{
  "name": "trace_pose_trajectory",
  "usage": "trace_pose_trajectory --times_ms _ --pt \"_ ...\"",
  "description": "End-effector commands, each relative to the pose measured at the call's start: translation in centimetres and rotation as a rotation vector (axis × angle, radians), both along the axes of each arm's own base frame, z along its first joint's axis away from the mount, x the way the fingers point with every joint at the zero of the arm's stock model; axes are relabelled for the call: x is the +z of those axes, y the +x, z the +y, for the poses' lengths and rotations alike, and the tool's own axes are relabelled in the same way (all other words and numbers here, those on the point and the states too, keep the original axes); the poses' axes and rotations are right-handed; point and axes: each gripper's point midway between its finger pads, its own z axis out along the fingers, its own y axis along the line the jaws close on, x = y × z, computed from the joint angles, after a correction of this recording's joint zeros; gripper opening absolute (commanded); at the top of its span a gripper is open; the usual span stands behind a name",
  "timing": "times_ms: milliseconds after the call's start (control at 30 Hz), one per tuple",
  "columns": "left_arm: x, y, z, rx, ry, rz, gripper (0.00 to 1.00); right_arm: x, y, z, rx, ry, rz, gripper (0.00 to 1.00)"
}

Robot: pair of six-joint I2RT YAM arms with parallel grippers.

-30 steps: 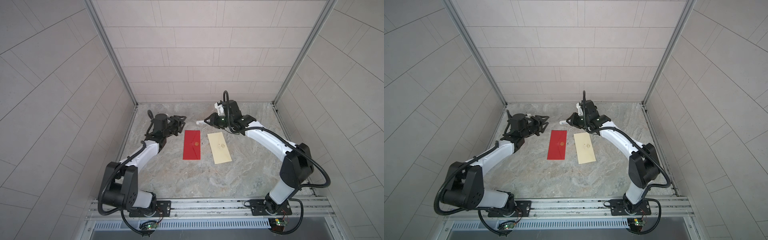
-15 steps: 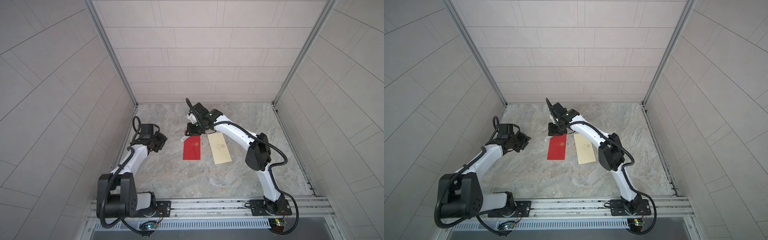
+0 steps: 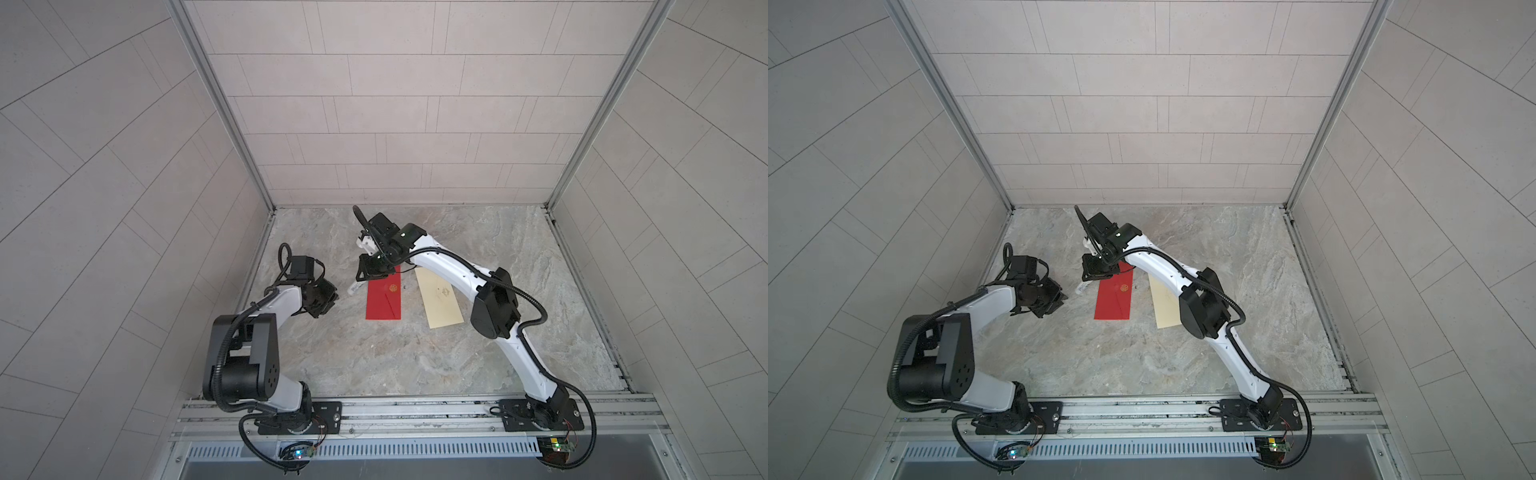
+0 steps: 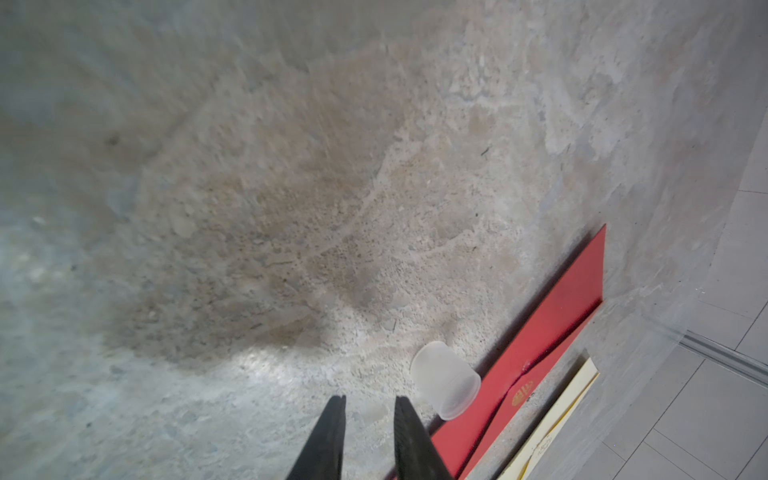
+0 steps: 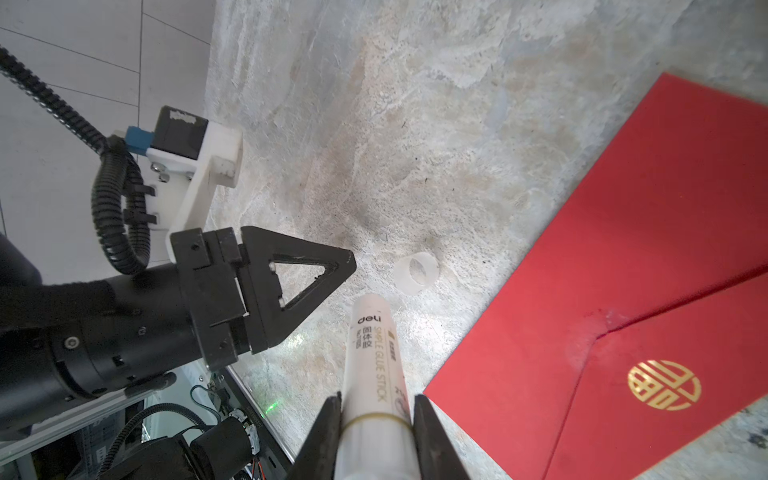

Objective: Place the letter into the envelope and seal it

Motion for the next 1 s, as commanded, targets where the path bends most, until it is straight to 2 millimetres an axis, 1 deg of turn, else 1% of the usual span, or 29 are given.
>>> trace_pose_trajectory --times_ms 0,233,433,633,700,967 --pt "-0.5 0.2 -0.1 -0.011 0.002 -0.007 0.28 -0.6 -0.1 0.8 0.014 0.015 0.010 0.01" --pt "-0.8 0.2 -0.1 -0.010 -0.004 -0.004 0.29 -1.2 0.7 1.2 0.006 0.023 -0.012 0.00" --pt "-1.1 0.0 -0.3 -0.011 -0.011 0.005 0.29 -2.5 1.3 1.4 -0.010 0.014 -0.010 0.00" --pt "-0.9 -0.1 -0.4 -0.015 -0.017 0.001 0.30 -3.8 2.2 0.7 -0.029 -0.011 -0.006 0.00" --pt "-0.7 0.0 -0.4 -0.016 -0.017 -0.006 0.30 -3.9 2.7 0.3 -0.038 -0.017 -0.012 0.00" --pt "-0.8 0.0 -0.5 -0.023 -0.022 -0.001 0.30 -4.4 2.8 -0.6 -0.049 -0.071 -0.028 0.00"
